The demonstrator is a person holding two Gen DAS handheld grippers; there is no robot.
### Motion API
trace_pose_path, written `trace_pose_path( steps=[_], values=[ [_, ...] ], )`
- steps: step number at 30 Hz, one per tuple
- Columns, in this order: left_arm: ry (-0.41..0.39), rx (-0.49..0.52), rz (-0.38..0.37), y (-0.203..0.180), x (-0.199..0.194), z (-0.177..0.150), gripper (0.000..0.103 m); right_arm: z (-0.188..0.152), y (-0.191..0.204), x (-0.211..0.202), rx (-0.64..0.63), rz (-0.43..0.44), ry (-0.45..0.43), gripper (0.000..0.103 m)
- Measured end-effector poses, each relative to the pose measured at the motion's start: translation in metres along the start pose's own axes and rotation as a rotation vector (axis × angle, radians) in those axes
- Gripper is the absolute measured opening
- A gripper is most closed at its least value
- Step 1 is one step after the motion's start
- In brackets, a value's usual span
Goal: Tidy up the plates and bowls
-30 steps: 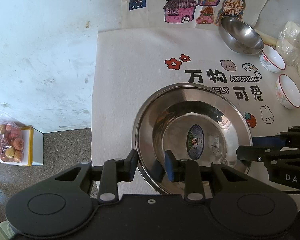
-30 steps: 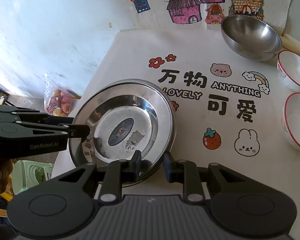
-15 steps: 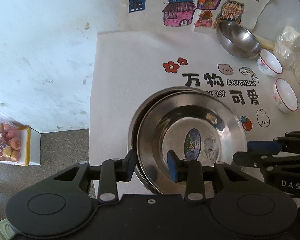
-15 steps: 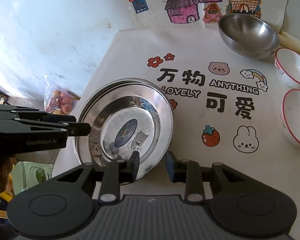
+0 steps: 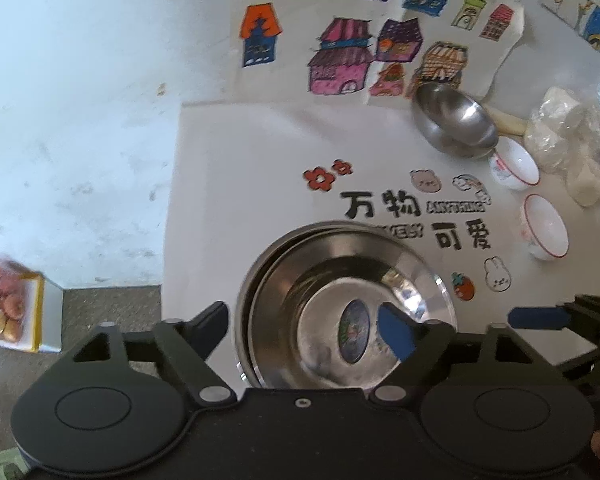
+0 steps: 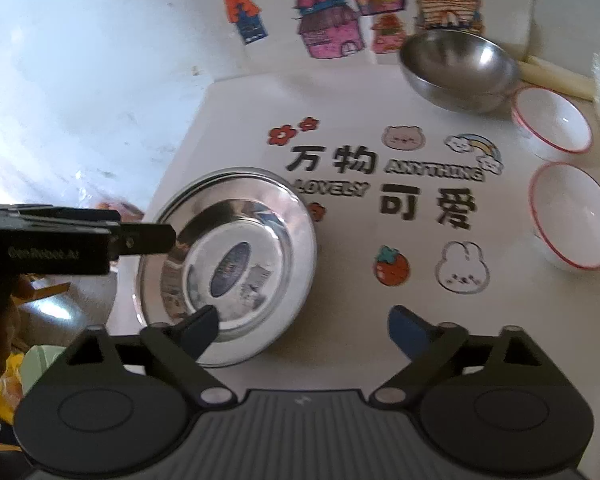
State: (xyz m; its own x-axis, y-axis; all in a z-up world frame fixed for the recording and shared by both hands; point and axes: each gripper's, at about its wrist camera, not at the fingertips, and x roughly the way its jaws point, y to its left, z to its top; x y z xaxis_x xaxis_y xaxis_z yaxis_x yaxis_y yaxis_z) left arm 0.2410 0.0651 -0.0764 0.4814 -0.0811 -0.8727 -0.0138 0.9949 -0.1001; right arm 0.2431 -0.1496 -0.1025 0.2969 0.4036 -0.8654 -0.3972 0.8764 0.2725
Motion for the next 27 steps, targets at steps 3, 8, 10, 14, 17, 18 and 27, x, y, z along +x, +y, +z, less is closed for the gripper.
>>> trace_pose_path(
  steps=[3,8,10,14,17,18,27],
  values=[
    [0.003,0.026,-0.018,-0.007,0.005,0.006,0.094,-0.004,-0.008,-0.005,0.034,-0.013,-0.008,0.103],
    [0.008,0.061,-0.054,-0.021,0.016,0.016,0.102,-0.013,-0.025,-0.015,0.088,-0.069,-0.024,0.103],
    [0.008,0.073,-0.072,-0.028,0.021,0.02,0.102,-0.016,-0.032,-0.021,0.112,-0.095,-0.037,0.103],
    [0.014,0.102,-0.121,-0.043,0.033,0.027,0.102,-0.024,-0.044,-0.033,0.142,-0.143,-0.065,0.103],
    [0.014,0.115,-0.144,-0.057,0.042,0.032,0.102,-0.033,-0.055,-0.043,0.172,-0.176,-0.083,0.103],
    [0.017,0.119,-0.15,-0.062,0.045,0.034,0.102,-0.035,-0.06,-0.046,0.186,-0.189,-0.088,0.103],
    [0.043,0.068,-0.176,-0.092,0.066,0.058,0.102,-0.034,-0.099,-0.062,0.247,-0.204,-0.13,0.103]
  ],
)
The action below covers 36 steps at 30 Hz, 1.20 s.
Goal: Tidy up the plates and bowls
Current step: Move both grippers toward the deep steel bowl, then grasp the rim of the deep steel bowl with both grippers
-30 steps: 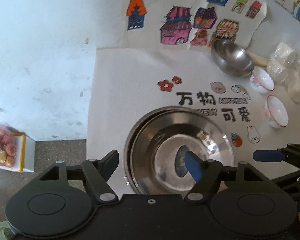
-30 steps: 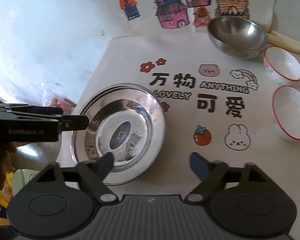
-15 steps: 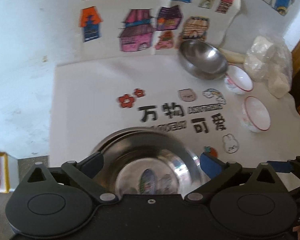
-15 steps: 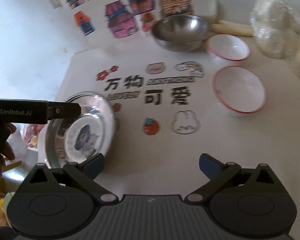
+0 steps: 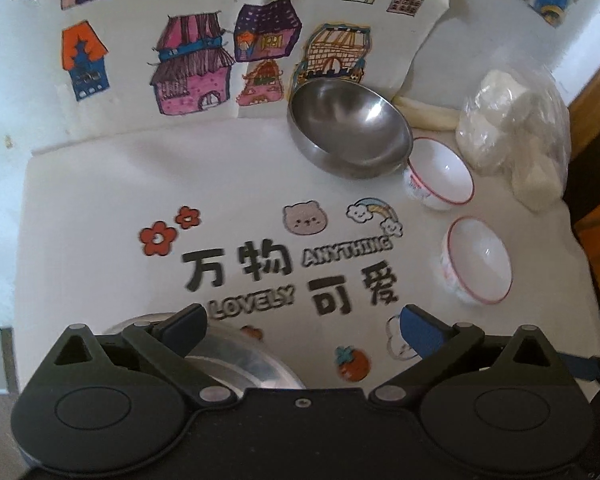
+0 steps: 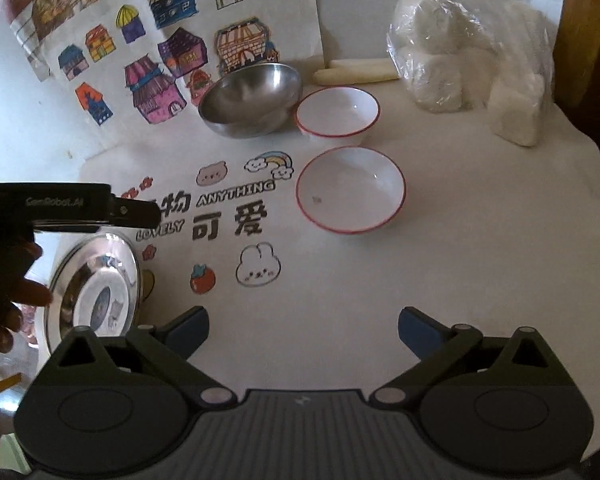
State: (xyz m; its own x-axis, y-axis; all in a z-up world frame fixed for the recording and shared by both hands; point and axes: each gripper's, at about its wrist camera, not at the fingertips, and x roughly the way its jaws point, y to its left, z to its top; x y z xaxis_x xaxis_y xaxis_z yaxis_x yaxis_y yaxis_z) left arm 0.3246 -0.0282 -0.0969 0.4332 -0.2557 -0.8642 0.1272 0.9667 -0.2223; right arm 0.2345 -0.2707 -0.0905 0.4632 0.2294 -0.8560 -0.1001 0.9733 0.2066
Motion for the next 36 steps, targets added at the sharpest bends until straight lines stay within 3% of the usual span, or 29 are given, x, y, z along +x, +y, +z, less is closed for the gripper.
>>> trace_pose_path(
  steps=[6,17,24,36],
  values=[
    [-0.024,-0.077,0.015,-0.01,0.009,0.026,0.102,0.037,-0.014,0.013,-0.063,0.02,-0.033,0.103],
    [-0.11,-0.259,0.132,-0.009,0.043,0.093,0.102,0.14,-0.05,0.056,-0.185,0.038,-0.109,0.103],
    [-0.102,-0.351,0.199,-0.007,0.069,0.116,0.102,0.186,-0.051,0.092,-0.262,0.085,-0.112,0.102],
    [-0.038,-0.43,0.316,-0.014,0.093,0.114,0.099,0.212,-0.036,0.135,-0.371,0.172,-0.073,0.08]
  ],
)
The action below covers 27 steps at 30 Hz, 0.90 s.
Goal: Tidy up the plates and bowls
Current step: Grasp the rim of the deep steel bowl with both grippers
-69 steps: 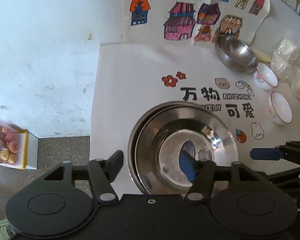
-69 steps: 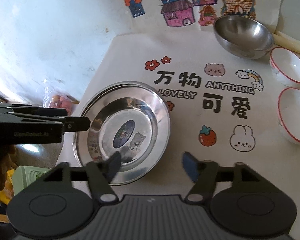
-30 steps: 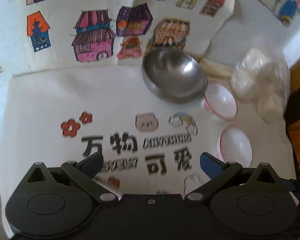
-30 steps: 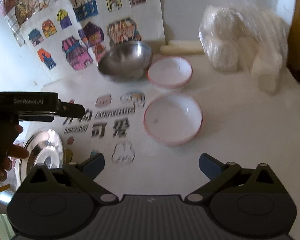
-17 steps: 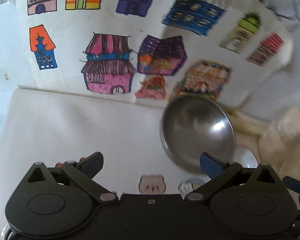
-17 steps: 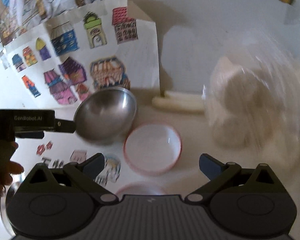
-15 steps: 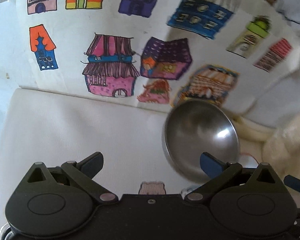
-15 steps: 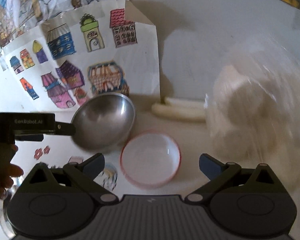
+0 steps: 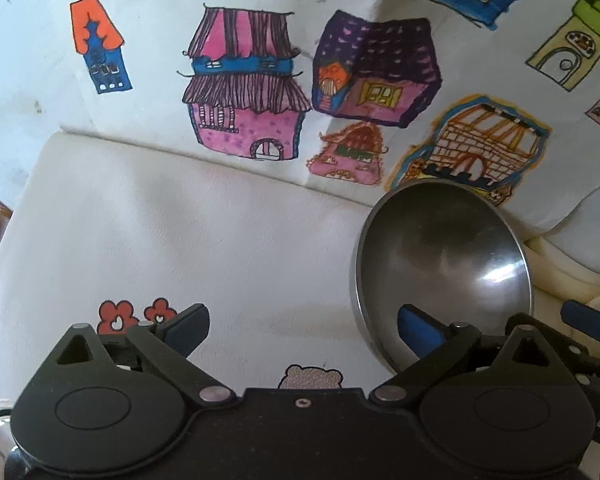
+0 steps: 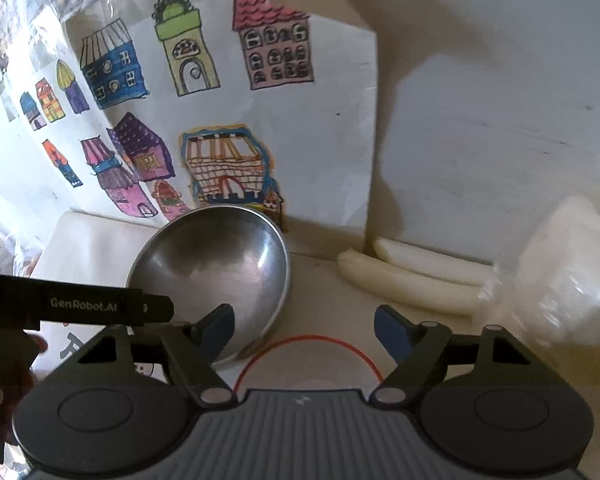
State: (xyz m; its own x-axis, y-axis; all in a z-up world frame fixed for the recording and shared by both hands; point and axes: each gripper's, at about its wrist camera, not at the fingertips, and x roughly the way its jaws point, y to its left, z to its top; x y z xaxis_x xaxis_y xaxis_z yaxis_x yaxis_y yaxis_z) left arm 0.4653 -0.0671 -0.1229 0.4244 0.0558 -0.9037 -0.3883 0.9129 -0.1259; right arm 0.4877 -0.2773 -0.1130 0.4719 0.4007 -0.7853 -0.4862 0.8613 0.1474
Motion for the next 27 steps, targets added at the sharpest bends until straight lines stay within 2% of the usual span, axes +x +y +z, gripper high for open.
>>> trace_pose_path(
  steps=[2,6,8,10,11,13,16,20,22,27],
  values=[
    [0.003,-0.004,0.006,-0.001,0.001,-0.001,0.096,0.002,0.0,0.004,-0.002,0.014,0.004,0.076],
    [0.016,-0.015,0.006,-0.004,0.004,-0.002,0.083,0.005,-0.001,0.011,0.002,0.03,0.011,0.067],
    [0.014,-0.024,-0.021,-0.006,0.004,-0.003,0.078,0.005,-0.002,0.013,0.014,0.036,0.012,0.058],
    [0.011,-0.026,-0.04,-0.01,0.005,-0.006,0.067,0.006,-0.002,0.014,0.019,0.035,0.004,0.046],
    [0.01,-0.025,-0.051,-0.011,0.005,-0.007,0.064,0.006,-0.002,0.015,0.025,0.036,0.003,0.043],
    [0.012,-0.027,-0.075,-0.012,0.006,-0.007,0.049,0.006,-0.003,0.018,0.036,0.04,0.01,0.037],
    [0.009,-0.036,-0.114,-0.014,0.007,-0.007,0.037,0.005,-0.002,0.021,0.047,0.044,0.016,0.032],
    [-0.002,-0.026,-0.155,-0.012,0.004,-0.006,0.027,0.003,-0.003,0.023,0.07,0.064,0.02,0.027],
    [-0.005,-0.018,-0.184,-0.007,0.002,-0.005,0.017,0.002,0.0,0.022,0.061,0.076,0.019,0.017],
    [-0.009,-0.011,-0.195,-0.002,-0.004,-0.003,0.015,-0.001,0.01,0.016,0.042,0.069,0.018,0.016]
  ],
)
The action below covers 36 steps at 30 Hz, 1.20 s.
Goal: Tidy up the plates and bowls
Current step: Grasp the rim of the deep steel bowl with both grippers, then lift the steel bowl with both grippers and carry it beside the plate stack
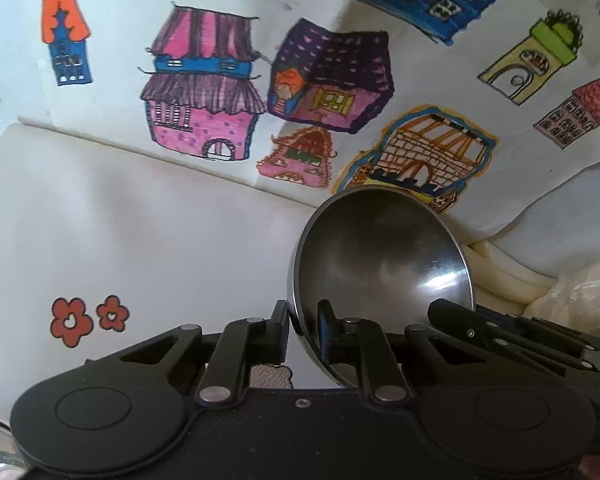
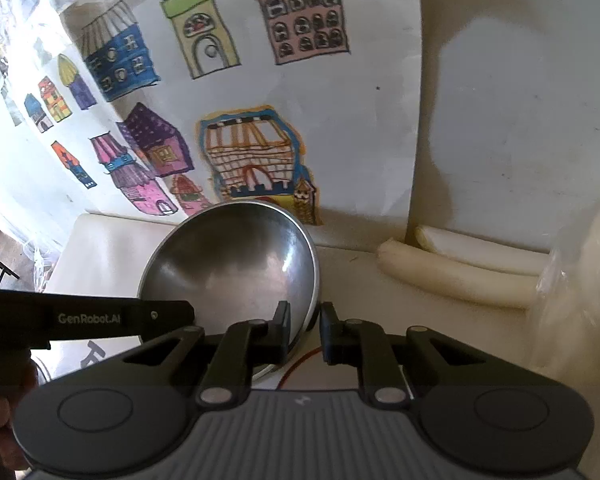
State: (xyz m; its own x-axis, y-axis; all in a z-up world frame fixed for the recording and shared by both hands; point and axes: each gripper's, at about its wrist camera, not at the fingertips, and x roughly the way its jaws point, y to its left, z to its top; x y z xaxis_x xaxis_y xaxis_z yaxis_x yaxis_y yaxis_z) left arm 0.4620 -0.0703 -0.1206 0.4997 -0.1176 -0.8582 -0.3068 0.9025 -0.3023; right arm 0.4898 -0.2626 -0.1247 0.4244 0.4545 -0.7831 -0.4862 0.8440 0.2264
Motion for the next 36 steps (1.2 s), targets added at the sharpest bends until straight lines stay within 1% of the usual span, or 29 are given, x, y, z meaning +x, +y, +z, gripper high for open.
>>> trace_pose_path(
  steps=[5,10,14,18,20,24,28,32,36],
  values=[
    [-0.022,0.012,-0.016,0.013,-0.03,-0.004,0.015,-0.004,0.014,-0.015,-0.019,0.007,-0.028,0.016],
    [-0.04,0.04,-0.038,0.022,-0.061,-0.013,0.015,-0.016,0.031,-0.041,-0.019,0.019,-0.061,0.016],
    [-0.044,0.073,-0.061,0.027,-0.085,-0.028,0.015,-0.033,0.046,-0.065,-0.009,0.023,-0.085,0.016],
    [-0.031,0.111,-0.082,0.035,-0.109,-0.05,0.015,-0.055,0.064,-0.09,0.003,0.012,-0.096,0.016],
    [-0.023,0.112,-0.093,0.039,-0.116,-0.063,0.015,-0.068,0.072,-0.1,0.012,0.004,-0.095,0.016],
    [0.006,0.154,-0.106,0.047,-0.136,-0.09,0.015,-0.099,0.088,-0.122,0.046,-0.015,-0.087,0.016],
    [0.048,0.201,-0.117,0.054,-0.145,-0.114,0.016,-0.131,0.101,-0.14,0.076,-0.031,-0.066,0.016],
    [0.114,0.255,-0.123,0.061,-0.148,-0.145,0.016,-0.165,0.111,-0.151,0.111,-0.052,-0.032,0.016],
    [0.209,0.289,-0.112,0.064,-0.145,-0.17,0.016,-0.2,0.119,-0.157,0.15,-0.076,0.016,0.016]
  ],
)
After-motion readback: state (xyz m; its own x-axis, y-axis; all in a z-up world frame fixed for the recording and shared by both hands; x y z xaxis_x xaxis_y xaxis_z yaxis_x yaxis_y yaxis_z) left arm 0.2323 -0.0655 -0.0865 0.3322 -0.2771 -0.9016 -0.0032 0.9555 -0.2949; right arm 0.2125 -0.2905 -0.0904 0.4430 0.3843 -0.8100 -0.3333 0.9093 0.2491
